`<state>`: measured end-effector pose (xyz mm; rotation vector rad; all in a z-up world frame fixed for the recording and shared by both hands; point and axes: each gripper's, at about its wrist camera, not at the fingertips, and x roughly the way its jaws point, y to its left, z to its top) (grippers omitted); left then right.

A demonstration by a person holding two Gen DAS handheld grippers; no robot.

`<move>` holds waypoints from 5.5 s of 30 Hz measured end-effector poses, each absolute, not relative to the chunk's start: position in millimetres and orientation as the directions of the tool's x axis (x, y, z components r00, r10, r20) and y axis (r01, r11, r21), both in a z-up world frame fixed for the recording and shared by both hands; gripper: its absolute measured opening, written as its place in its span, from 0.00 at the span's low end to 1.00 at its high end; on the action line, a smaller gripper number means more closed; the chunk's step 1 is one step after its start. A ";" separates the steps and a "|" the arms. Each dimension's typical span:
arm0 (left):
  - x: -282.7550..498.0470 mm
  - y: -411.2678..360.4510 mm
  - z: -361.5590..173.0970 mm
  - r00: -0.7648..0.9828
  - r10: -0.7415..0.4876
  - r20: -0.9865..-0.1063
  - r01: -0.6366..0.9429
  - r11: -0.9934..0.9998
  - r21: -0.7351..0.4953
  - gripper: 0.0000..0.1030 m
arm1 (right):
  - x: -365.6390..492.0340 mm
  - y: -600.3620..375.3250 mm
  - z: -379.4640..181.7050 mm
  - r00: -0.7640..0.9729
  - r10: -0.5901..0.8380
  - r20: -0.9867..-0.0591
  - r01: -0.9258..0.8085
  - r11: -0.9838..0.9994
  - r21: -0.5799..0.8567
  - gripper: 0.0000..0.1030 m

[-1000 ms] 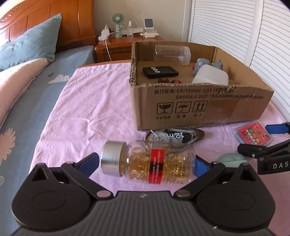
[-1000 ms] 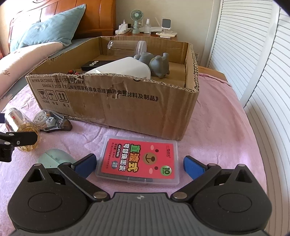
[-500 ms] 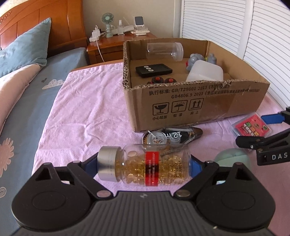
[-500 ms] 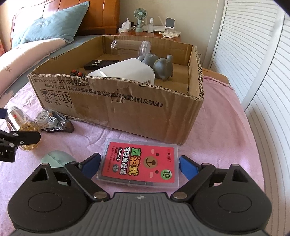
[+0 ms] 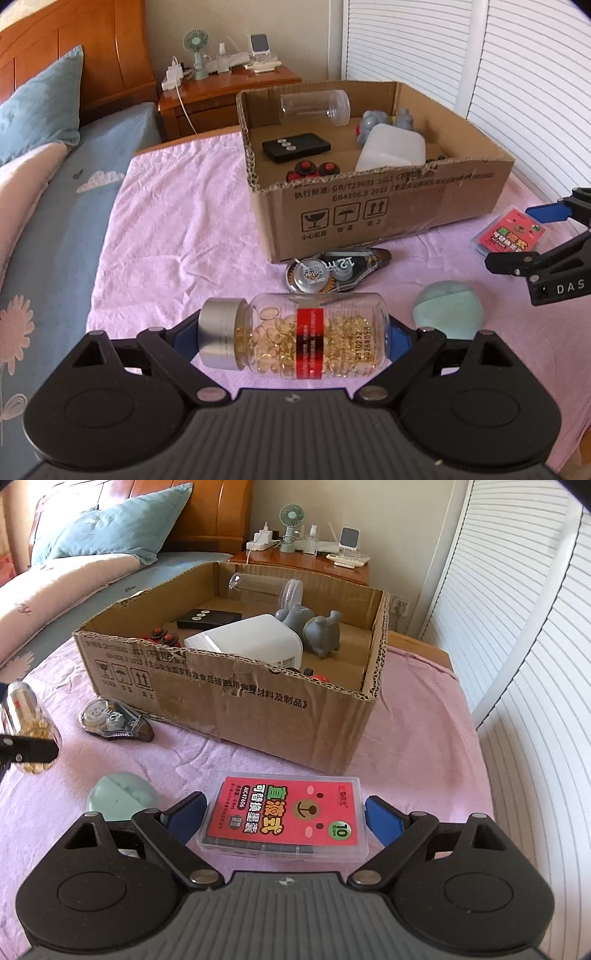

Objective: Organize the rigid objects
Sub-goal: 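Close the left gripper on the capsule bottle while the right grasps the pink card case, then carry the bottle and card case over the box and open both grippers, then withdraw both tools toward the tape dispenser and mint-green case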

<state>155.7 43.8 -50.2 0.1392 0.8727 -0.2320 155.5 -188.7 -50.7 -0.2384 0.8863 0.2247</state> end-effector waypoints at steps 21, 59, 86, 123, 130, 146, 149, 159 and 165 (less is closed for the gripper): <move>148.6 41.6 -42.3 0.613 -0.162 -0.774 0.284 0.959 0.024 0.90 | 159.7 -194.3 -68.5 0.545 0.116 -0.830 -0.261 0.965 -0.037 0.91; 305.7 -5.9 -11.8 0.640 -0.184 -0.746 0.257 0.966 -0.018 0.92 | 195.7 -206.9 27.3 0.694 0.196 -0.693 -0.331 0.941 -0.066 0.91; 192.0 26.3 44.8 0.699 -0.212 -0.683 0.353 0.933 0.072 0.95 | 358.4 -173.6 13.8 0.619 0.113 -0.777 -0.234 0.971 -0.046 0.91; 110.8 48.8 9.2 0.731 -0.069 -0.679 0.137 0.990 0.046 0.98 | 165.0 -153.6 -16.7 0.498 0.328 -0.803 -0.499 0.865 0.043 1.00; 103.3 57.6 -15.6 0.711 -0.089 -0.697 0.090 0.995 -0.035 0.98 | 143.7 -141.5 -51.4 0.472 0.315 -0.824 -0.548 0.836 0.005 1.00; 112.9 62.3 -41.7 0.685 -0.097 -0.723 0.078 0.995 -0.060 0.98 | 159.8 -133.5 -77.8 0.495 0.265 -0.827 -0.503 0.864 -0.025 1.00; 115.6 62.3 -44.0 0.681 -0.093 -0.726 0.078 0.995 -0.054 0.98 | 162.8 -135.5 -78.6 0.511 0.253 -0.821 -0.477 0.879 -0.026 1.00; 125.6 53.6 -49.4 0.671 -0.096 -0.735 0.100 0.994 -0.039 0.98 | 163.2 -164.3 -80.2 0.571 0.146 -0.808 -0.294 0.955 -0.035 1.00; 131.0 43.3 -51.6 0.664 -0.086 -0.743 0.110 0.994 -0.018 0.98 | 164.7 -177.9 -81.3 0.598 0.072 -0.798 -0.174 0.984 -0.042 1.00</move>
